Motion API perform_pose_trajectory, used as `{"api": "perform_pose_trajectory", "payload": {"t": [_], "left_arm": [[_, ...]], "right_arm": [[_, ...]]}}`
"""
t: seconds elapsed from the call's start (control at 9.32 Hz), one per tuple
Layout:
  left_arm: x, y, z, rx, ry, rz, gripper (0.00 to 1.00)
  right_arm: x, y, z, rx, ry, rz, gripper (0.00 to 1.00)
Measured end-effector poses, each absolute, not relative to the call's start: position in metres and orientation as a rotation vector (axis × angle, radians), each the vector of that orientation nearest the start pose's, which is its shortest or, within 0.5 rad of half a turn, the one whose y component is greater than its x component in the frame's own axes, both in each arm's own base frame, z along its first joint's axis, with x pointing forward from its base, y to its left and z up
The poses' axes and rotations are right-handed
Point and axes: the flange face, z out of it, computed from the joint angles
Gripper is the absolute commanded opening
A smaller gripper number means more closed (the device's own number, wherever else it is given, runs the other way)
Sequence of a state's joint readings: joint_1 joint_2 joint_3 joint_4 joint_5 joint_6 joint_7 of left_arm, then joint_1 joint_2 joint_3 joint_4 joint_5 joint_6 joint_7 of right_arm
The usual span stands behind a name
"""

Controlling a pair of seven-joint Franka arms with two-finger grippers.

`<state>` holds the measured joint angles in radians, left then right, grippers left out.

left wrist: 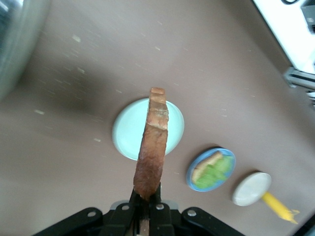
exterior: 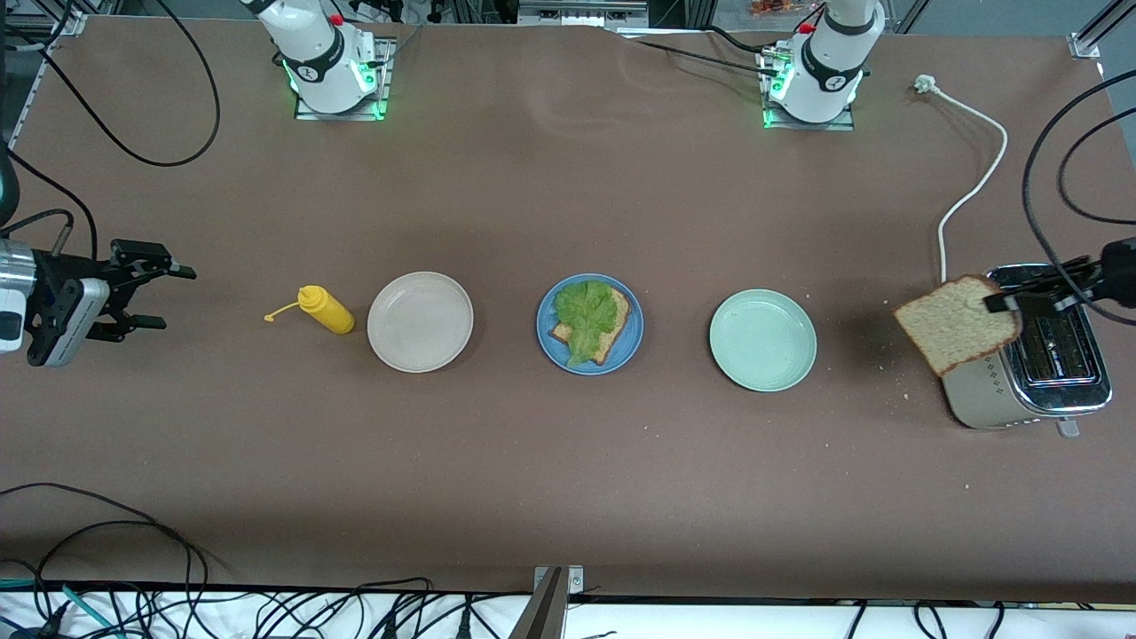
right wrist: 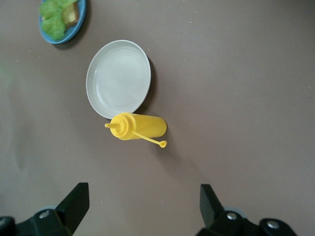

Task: Make sandwich in blue plate with both arms
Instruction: 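Carry the toast slice with the left gripper over the blue plate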

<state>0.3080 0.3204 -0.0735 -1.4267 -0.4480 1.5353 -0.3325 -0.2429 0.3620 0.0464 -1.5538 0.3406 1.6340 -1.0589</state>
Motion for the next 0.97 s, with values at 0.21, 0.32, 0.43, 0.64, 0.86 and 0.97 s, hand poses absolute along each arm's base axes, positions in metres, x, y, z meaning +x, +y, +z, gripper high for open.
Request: {"api": "perform_pose_trajectory", "payload": {"t": [0.21,0.32,0.43,0.64,0.86,0.97], "left_arm": [[0.646,0.047,0.489,-3.443,-1.254,0.488,0.00],[0.653,0.007,0.480,-3.452,-1.312,0.491,0.00],[0.657,-0.038,0.472,-3.466,-1.330,0.487,0.00],[0.655,-0.114,0.454,-3.458,-1.379,0.463,0.00],[0.640,-0.193,0.435,-3.433,-1.419,0.413,0.00],[0.629,-0.229,0.422,-3.426,-1.441,0.363,0.00]], "right_arm": [[0.632,-0.064,0.446,-2.699,-0.852,0.112,1.00],[0.633,-0.050,0.455,-2.794,-0.769,0.147,1.00],[0.632,-0.039,0.465,-2.896,-0.674,0.172,1.00],[0.629,-0.023,0.484,-3.036,-0.399,0.168,1.00],[0.620,-0.008,0.505,-3.124,-0.089,0.130,1.00],[0.609,-0.006,0.512,-3.135,-0.014,0.090,1.00]]}}
